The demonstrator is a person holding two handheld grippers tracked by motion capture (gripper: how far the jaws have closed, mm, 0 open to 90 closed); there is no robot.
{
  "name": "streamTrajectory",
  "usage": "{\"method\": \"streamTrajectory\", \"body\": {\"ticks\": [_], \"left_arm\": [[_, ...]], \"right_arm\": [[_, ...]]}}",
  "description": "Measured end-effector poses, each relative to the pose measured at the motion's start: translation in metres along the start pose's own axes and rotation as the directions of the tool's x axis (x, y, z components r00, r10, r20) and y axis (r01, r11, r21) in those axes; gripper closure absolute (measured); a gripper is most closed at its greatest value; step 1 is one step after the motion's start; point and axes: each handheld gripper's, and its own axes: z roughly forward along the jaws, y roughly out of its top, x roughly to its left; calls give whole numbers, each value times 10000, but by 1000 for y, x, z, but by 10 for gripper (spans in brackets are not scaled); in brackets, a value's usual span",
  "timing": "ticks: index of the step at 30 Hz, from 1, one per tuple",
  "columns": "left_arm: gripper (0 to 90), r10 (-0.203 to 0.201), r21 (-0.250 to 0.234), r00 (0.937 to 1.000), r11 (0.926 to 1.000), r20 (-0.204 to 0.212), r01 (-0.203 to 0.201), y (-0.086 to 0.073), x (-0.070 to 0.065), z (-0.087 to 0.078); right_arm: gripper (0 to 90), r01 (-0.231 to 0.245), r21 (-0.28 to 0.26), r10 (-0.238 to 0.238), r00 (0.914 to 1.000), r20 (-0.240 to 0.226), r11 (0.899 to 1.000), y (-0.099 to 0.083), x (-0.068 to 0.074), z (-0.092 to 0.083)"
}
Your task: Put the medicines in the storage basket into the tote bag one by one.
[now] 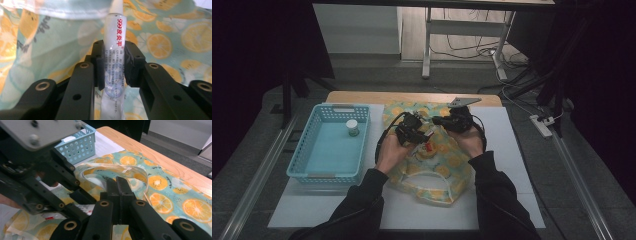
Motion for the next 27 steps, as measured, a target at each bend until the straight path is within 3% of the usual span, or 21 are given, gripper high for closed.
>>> {"method": "streamTrajectory", "body": {"ticks": [9,17,23,27], "left_arm": [[725,176,84,9963,9998,-836,-170,1,6,19],[723,70,275,9914,9996,-1307,-35,0,12,31],[714,48,333,9894,9994,-1454,1,-1,16,34],[656,18,70,9899,10000,-1419,-8,-1,17,32]], "right_arm": [[900,-90,111,87,9998,192,9999,-2,-1,3],[900,8,234,-14,9997,236,9997,-3,-1,6],[900,58,272,-64,9997,225,9996,-3,0,7],[900,73,250,-79,9997,233,9997,-3,1,7]]}}
